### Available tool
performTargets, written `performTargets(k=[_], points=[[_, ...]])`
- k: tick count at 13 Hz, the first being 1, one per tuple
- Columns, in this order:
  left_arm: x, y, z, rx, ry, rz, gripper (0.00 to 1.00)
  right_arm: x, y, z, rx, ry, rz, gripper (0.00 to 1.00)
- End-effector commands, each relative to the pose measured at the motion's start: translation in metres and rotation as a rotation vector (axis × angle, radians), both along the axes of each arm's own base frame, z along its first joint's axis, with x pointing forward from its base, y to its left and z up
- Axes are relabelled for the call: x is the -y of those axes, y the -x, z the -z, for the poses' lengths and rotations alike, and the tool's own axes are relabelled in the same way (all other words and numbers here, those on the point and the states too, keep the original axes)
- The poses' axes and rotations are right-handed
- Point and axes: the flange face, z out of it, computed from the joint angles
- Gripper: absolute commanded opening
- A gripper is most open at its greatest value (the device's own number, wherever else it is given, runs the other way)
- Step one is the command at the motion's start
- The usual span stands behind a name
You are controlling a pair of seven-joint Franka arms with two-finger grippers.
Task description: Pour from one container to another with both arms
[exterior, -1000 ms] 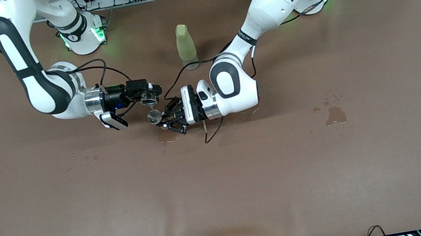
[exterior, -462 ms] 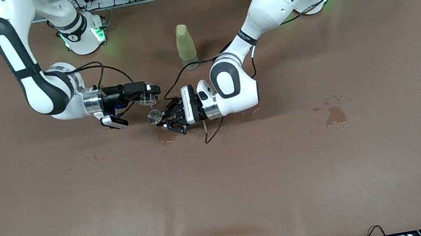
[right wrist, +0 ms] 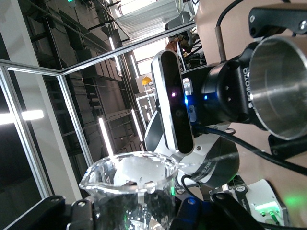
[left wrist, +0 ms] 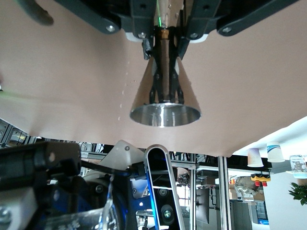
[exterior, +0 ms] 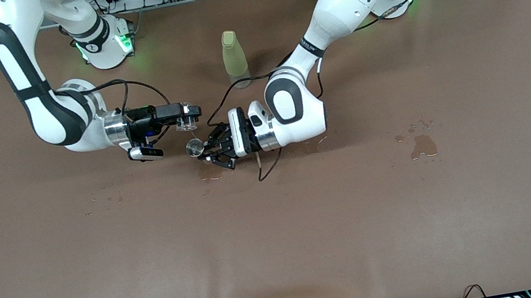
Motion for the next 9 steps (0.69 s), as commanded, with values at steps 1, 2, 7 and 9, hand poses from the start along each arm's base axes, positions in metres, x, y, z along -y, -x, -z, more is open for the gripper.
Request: performTargets(k=[1,2,7,9], points=[[0.001,0.002,-0.006,0.016,0.004,-0.019,0.00,0.007,0.001,-0.013,0.005,-0.013,-0.002,0.00],[0.000,0.001,-0.006,0.016,0.004,-0.020,0.00,0.009,-0.001,-0.013,0.043,-0.006,0.001,0.00],[-0.010,-0.002,-0.014,0.028,-0.010,-0.028,0.00,0.052,-0.020,-0.018,0.529,0.112,-0.025,0.00],[-0.026,-0.008,-0.022,0.031,-0.020,-0.044,0.00,0.081,-0.040,-0.036,0.775,0.158,-0.030,0.00]])
